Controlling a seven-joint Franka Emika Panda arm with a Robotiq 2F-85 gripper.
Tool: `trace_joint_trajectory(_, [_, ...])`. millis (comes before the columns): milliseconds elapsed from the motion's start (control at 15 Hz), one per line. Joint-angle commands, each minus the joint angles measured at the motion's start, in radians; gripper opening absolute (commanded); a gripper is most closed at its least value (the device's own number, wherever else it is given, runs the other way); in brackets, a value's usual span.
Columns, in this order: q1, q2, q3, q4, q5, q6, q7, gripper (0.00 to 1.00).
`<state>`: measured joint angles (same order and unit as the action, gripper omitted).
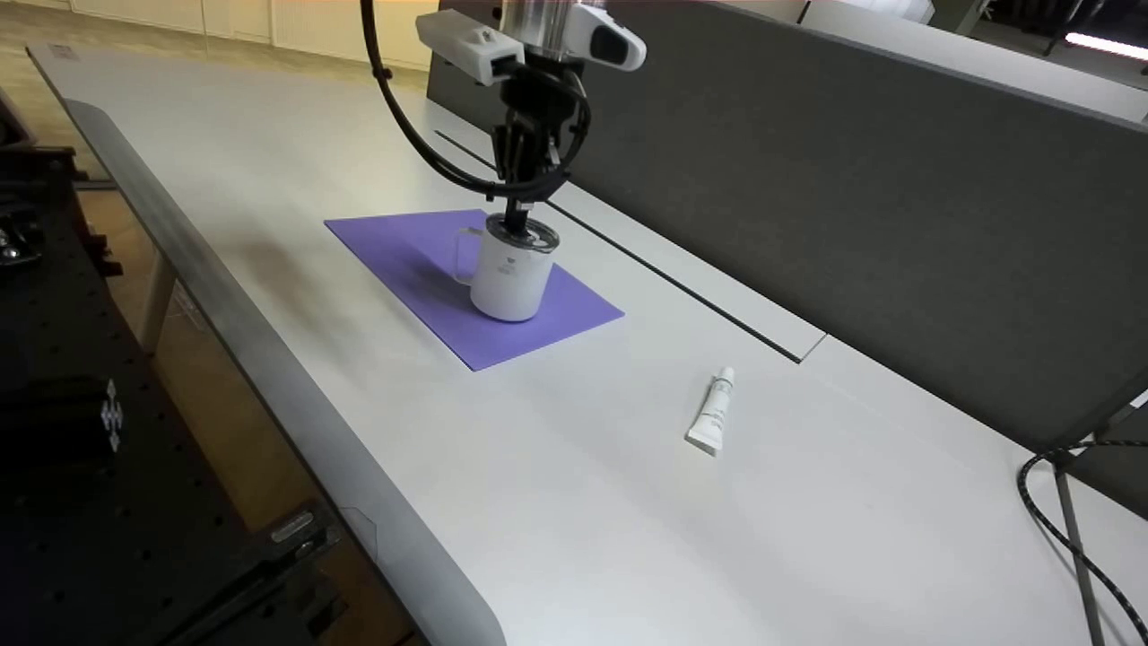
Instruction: Move the object on the cup
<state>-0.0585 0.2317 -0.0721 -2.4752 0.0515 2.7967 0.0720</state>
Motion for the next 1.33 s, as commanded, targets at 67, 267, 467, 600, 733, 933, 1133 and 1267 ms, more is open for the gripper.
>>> trace_joint_trajectory(67, [0.004, 0.028, -0.057, 0.020, -0.069, -0.037, 0.044, 0.00])
trace_joint_trajectory(267, [-0.003, 0.025, -0.065, 0.023, -0.076, -0.047, 0.042, 0.00])
trace_joint_trajectory(467, [-0.013, 0.029, -0.057, 0.027, -0.049, -0.049, 0.021, 0.00])
trace_joint_trajectory(600, [-0.016, 0.035, -0.046, 0.028, -0.028, -0.044, 0.011, 0.00])
trace_joint_trajectory(733, [-0.014, 0.041, -0.035, 0.028, -0.011, -0.037, 0.008, 0.00])
trace_joint_trajectory(933, [-0.009, 0.052, -0.021, 0.030, 0.002, -0.041, 0.011, 0.00])
trace_joint_trajectory(1133, [-0.032, 0.028, 0.006, 0.045, 0.072, -0.071, -0.015, 0.00])
trace_joint_trajectory(1267, [-0.061, -0.013, 0.031, 0.066, 0.168, -0.121, -0.054, 0.00])
